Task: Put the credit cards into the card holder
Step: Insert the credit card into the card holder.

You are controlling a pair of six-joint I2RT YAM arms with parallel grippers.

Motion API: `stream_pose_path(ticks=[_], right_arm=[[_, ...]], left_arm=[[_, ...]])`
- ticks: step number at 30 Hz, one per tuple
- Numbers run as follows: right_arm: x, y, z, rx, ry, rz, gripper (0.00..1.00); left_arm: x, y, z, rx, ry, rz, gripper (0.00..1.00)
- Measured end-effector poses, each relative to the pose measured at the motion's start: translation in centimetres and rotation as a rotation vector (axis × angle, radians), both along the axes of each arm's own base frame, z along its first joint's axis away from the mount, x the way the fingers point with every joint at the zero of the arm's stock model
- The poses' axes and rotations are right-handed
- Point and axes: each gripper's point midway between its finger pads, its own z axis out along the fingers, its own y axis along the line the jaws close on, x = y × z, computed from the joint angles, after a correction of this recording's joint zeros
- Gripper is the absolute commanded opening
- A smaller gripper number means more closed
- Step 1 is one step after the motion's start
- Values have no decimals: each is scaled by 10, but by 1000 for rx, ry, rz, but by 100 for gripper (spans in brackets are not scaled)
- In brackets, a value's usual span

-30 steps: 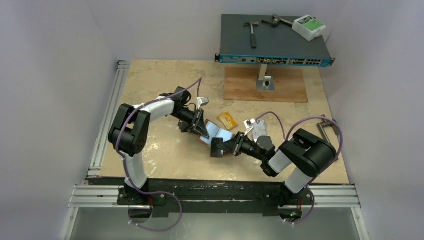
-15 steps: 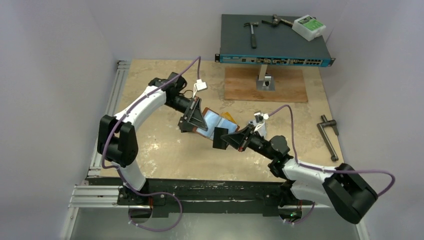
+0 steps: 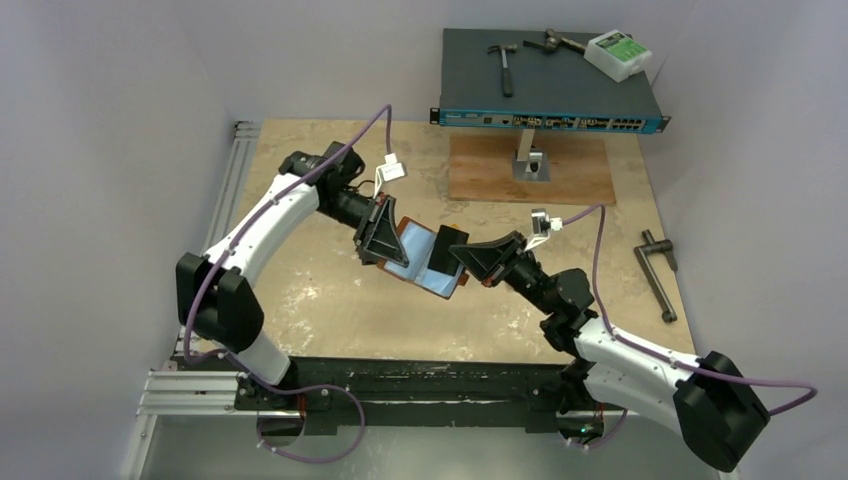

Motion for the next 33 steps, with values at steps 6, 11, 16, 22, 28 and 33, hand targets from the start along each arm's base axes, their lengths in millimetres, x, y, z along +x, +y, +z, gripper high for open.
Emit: stream_pose_path(ticks=[6,11,16,22,28,33], right_arm=[[5,-6,12,35,0,-54,0],[14,-11,42,66,-37,-108,0],[19,-15,59,92,-62,-147,0],[20,-18,66,124,-75,-164,0],[17,-18,76,168,-95,-166,0],[19,-12,74,189,-78,-154,0]], left_arm=[[8,-4,6,24,-85,119,8],[34,-16,26,-9,-143,195,6],[40,-21,36,-30,-133,218,6],[36,-20,48,-56,-144,230,5],[34,-22,64,-96,-187,236,6],[36,-24,66,-100,-202,245,6]])
